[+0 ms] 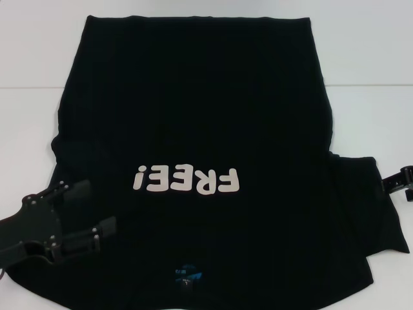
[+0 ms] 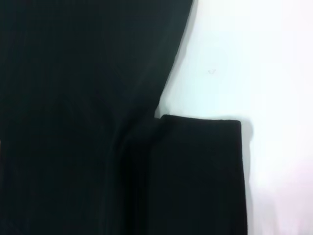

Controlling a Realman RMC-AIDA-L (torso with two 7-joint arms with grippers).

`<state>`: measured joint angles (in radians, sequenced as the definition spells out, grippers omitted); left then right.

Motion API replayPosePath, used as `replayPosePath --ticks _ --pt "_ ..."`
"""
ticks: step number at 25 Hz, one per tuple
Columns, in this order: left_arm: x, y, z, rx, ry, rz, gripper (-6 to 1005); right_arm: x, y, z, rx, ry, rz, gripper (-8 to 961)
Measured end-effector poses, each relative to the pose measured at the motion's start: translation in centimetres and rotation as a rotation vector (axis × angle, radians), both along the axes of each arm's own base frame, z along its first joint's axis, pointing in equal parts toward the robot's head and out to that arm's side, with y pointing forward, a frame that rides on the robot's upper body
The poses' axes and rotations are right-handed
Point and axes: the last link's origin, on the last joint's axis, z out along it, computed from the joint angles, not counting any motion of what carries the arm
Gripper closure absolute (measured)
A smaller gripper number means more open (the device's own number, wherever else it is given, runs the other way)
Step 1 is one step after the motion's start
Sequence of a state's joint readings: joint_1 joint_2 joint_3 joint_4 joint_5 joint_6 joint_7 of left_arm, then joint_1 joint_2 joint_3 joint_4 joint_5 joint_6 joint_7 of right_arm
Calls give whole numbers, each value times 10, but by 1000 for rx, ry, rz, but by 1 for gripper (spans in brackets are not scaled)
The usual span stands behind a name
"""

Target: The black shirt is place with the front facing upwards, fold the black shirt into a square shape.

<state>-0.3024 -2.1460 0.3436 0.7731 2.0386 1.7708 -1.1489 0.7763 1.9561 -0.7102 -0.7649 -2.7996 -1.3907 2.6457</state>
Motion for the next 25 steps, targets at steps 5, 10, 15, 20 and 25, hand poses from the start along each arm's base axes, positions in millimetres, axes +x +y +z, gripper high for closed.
replayPosePath --ticks 5,10,15,20,25 --pt "0 0 0 0 0 0 64 0 1 -3 1 0 0 188" --pt "0 0 1 0 1 0 64 -1 2 -8 -12 0 3 188" --pt "0 0 1 0 1 0 64 -3 3 -13 -25 -2 8 188" --pt "0 0 1 0 1 0 64 -4 3 -15 -30 -5 10 188" --pt "0 0 1 0 1 0 64 -4 3 -15 -30 -7 11 188"
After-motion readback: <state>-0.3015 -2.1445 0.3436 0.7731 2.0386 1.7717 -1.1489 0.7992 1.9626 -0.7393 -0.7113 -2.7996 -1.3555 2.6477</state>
